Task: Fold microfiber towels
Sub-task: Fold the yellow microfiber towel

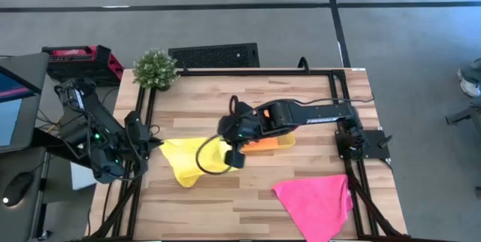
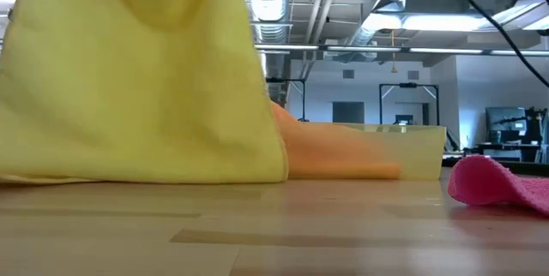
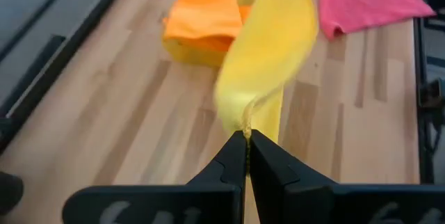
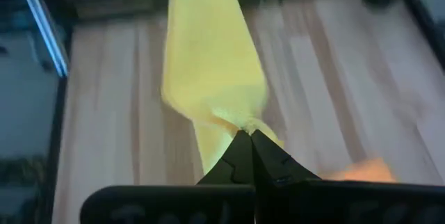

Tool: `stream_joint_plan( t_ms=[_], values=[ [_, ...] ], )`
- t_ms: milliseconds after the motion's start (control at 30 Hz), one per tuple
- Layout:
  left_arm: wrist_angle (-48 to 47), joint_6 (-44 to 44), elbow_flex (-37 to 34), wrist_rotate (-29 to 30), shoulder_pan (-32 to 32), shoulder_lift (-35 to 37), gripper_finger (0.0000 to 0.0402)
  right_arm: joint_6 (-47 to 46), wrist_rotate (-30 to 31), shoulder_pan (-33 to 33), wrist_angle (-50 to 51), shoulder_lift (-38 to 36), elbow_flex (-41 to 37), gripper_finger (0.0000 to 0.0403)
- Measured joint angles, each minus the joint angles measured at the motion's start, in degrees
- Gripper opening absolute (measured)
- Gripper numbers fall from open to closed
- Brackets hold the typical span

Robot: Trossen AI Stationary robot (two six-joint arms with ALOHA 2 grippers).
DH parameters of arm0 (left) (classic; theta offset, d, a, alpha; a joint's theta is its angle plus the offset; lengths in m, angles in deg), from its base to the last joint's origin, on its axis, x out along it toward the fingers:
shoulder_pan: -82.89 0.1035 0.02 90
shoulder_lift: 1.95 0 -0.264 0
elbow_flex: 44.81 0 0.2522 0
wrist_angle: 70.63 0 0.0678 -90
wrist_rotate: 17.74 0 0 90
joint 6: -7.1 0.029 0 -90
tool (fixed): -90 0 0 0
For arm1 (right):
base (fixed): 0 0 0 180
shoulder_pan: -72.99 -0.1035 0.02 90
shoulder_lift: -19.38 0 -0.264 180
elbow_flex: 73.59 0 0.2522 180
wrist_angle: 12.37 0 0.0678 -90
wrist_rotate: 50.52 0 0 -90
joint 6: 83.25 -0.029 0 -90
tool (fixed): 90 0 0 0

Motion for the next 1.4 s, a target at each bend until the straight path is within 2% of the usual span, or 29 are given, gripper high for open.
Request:
stream_joint_plan(
  t_ms=[200,500,733,833,1000,1167,1400],
  values=[
    [0.07,1.11,-0.01,6.80,1.65,-0.42,0.0000,2.43,0.04,3.48,-4.53,2.18,0.20,0.0001],
    [-0.16,11.80,0.33,10.17,10.48,1.20,0.0000,7.23,2.77,5.37,-8.74,2.27,0.06,0.0001],
    [0.22,21.03,6.77,9.85,12.53,0.37,0.0000,8.27,3.88,2.31,-8.37,2.14,0.05,0.0001],
    [1.00,22.92,7.87,5.47,11.99,-0.26,0.0000,8.00,4.24,-0.13,-7.18,2.14,0.05,0.0001],
    [0.81,18.59,5.60,-6.26,9.89,-2.22,0.0000,4.41,3.95,-4.57,-1.80,2.14,0.05,0.0002],
    [1.09,9.58,0.83,-16.00,6.39,-5.49,0.0000,-0.04,0.17,-7.75,4.91,2.37,0.06,0.0001],
    [4.12,-3.66,-1.16,-27.00,0.05,-12.96,0.0000,-0.59,-8.03,-9.73,5.57,4.58,0.01,0.0001]
  ],
)
